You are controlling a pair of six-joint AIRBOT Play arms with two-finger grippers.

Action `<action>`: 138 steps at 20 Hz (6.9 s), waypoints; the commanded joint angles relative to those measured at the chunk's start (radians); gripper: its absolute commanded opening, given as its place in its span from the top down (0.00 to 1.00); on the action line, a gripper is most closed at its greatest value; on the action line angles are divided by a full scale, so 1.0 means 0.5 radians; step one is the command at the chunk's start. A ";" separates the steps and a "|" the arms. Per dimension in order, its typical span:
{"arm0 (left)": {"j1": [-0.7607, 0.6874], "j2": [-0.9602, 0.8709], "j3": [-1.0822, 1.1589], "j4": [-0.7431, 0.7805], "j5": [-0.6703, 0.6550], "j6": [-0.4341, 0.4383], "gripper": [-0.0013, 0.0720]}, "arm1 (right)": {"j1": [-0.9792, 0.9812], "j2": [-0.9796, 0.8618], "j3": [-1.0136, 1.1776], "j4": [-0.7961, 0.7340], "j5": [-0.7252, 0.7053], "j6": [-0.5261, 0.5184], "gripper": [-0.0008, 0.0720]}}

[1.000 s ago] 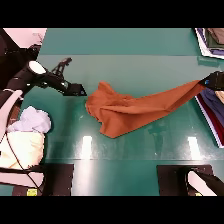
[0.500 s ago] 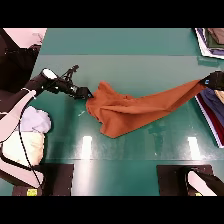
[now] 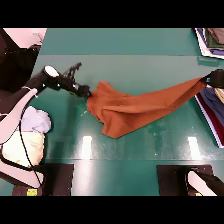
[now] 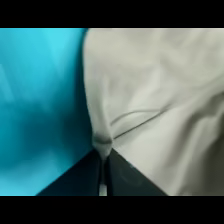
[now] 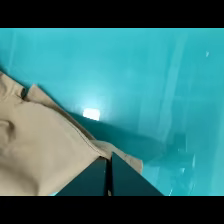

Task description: Fold the shirts.

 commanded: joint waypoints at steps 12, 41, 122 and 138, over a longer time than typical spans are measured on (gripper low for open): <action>0.002 1.324 1.452 0.552 0.285 -0.033 0.95 | -0.005 0.002 1.344 -0.021 -0.228 -0.001 0.97; 0.002 -0.170 0.967 1.012 -0.011 -0.341 0.95 | 0.259 -1.464 1.108 -0.275 -0.288 0.153 0.97; 0.436 1.635 0.150 0.089 -0.209 -0.340 0.95 | -0.020 0.443 -0.254 0.298 -0.318 0.066 0.97; 0.436 1.648 1.710 -0.227 -0.414 -0.603 0.95 | -0.020 0.443 1.278 0.037 0.186 0.066 0.97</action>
